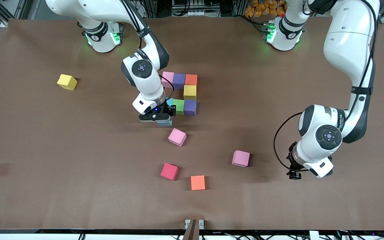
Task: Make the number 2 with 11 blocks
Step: 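Lower the cyan cube beside the cluster with the right gripper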
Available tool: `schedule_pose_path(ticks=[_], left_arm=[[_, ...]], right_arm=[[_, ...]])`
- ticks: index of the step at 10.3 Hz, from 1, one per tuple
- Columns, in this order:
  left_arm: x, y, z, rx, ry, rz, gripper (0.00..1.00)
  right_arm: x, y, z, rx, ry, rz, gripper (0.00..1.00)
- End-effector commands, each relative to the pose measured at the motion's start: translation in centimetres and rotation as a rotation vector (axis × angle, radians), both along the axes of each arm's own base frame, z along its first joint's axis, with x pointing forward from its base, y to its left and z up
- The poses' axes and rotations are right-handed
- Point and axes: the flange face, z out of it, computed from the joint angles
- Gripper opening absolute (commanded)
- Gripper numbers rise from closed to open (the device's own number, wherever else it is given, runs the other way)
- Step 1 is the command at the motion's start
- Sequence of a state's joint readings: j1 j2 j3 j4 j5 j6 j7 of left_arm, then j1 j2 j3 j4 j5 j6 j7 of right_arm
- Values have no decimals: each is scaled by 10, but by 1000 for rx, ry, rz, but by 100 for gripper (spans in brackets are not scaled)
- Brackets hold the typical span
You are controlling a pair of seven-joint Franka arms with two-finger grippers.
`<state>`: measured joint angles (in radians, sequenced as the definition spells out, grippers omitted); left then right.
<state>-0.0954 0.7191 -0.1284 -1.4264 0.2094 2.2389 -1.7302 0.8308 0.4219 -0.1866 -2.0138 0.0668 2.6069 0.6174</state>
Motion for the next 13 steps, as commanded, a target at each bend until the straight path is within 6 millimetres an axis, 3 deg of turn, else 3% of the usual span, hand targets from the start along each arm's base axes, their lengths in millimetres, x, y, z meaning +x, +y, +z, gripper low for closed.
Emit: schedule_pose_path(ticks=[1,7,13], left_arm=[[3,-1,-2,6,-10,-15,73],[3,-1,-5,4,-12,-15,73],[3,-1,-6,4,-11,-15,73]], right_arm=[[-13,-7,-11,2,-29,1,0],[-23,-8,-40,12,-45,-23,0],[-28,-11,-53,10,-45,-25,0]])
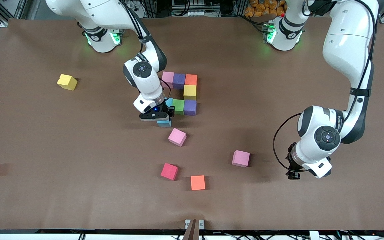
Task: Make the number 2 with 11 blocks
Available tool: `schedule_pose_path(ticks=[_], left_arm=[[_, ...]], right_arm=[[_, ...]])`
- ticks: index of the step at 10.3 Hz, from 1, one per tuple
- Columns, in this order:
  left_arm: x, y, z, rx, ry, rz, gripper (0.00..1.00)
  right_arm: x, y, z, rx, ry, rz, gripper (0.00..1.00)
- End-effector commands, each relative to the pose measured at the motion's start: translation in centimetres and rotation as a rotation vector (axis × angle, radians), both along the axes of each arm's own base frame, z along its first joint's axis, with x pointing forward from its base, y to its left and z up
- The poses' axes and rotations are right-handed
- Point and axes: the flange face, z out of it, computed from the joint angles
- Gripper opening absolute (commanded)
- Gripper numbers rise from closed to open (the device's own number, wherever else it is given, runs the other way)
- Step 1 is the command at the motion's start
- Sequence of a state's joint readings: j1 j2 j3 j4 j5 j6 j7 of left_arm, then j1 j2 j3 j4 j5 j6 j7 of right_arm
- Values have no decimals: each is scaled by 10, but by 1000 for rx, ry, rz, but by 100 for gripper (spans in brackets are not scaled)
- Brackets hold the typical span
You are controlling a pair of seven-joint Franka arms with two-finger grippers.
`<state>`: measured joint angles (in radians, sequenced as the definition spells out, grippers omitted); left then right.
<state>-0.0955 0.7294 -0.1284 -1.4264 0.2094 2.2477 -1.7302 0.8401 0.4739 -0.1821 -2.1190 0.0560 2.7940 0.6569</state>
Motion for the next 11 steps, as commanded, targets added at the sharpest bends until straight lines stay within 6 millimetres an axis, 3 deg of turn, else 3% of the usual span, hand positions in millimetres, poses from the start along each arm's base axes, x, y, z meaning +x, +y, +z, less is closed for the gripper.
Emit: schedule_pose_path(ticks=[1,6,7,9,11], left_arm=[[3,-1,1,6,-13,-15,73],[3,-1,2,6,-14,-15,73],[3,-1,1,6,-13,-15,73],[3,-2,1,6,-13,-16,73],[3,-2,1,7,-13,-15,73]], right_arm=[[-6,1,-1,0,-11,-7,0],[-11,7,-10,-3,-4,-18,0],[-11,7,-11,-4,-3,-18,3],[-11,7,-10,-9,-8,-8,19],[-12,6,-9,-11,-7,-4,18]])
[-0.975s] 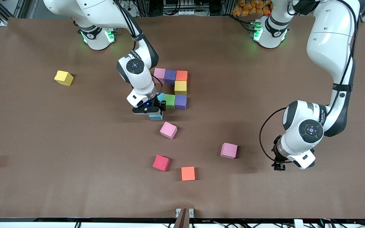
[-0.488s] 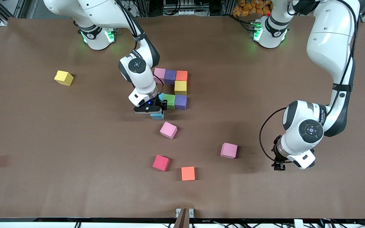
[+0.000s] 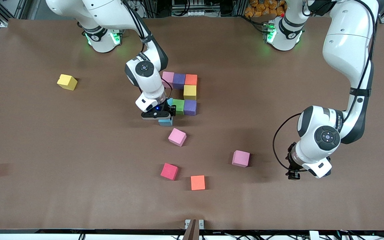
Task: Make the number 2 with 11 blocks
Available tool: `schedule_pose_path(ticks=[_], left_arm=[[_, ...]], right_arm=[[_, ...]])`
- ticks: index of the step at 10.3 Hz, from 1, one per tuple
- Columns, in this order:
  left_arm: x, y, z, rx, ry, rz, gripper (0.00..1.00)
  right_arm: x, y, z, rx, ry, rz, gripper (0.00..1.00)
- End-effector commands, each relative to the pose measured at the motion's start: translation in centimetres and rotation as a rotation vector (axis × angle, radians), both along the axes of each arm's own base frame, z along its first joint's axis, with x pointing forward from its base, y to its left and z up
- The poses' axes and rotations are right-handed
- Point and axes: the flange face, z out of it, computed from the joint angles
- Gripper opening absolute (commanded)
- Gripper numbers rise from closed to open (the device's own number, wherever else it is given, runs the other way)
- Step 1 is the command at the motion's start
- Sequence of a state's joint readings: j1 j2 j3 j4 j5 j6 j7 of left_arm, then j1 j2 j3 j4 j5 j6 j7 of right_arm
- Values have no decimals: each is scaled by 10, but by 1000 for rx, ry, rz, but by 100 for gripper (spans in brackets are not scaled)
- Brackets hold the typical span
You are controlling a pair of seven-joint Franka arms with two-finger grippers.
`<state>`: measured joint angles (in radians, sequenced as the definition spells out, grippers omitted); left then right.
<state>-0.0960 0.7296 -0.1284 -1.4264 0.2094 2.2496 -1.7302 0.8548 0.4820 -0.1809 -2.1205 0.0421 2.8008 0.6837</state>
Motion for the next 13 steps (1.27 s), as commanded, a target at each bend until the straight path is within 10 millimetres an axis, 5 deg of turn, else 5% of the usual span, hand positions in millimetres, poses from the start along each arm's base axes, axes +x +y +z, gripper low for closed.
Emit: schedule_pose_path(ticks=[1,13], left_arm=[[3,-2,1,7,-11,-15,73],[2,-2,-4,8,-5,-15,73]], right_arm=[[-5,-1,-3,-6,-8,-6,18],[-15,-4,-3,-14,12,-2,18]])
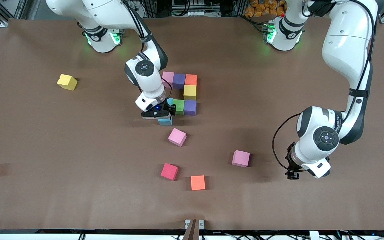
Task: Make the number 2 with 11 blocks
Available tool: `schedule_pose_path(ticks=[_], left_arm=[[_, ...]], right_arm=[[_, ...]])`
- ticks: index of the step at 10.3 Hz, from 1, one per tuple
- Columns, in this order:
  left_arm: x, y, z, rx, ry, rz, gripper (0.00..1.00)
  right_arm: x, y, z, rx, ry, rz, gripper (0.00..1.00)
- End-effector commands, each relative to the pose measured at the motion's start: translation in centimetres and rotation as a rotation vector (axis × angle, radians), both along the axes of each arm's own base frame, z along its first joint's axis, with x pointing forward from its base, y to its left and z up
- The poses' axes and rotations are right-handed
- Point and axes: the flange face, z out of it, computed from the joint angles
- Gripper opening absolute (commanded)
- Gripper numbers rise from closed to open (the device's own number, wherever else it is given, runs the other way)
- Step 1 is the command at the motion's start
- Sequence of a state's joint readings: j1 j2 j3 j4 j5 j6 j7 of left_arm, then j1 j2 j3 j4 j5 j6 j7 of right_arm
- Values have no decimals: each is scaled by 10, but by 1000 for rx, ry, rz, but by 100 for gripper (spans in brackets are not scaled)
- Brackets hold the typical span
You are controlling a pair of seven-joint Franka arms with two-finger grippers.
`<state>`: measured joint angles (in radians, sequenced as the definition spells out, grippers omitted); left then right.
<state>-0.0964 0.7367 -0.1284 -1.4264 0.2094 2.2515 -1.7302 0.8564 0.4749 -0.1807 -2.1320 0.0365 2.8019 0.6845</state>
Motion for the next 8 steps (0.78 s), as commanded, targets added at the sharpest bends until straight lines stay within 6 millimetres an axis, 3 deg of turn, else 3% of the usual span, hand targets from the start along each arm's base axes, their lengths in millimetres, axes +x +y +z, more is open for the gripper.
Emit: schedule_pose_path(ticks=[1,8], left_arm=[[3,-1,1,8,-11,-14,73],[3,-1,1,8,-11,-14,73]], right_arm=[[-14,-1,-3,-9,12,-2,18],[-19,5,0,-4,21,-5,18]])
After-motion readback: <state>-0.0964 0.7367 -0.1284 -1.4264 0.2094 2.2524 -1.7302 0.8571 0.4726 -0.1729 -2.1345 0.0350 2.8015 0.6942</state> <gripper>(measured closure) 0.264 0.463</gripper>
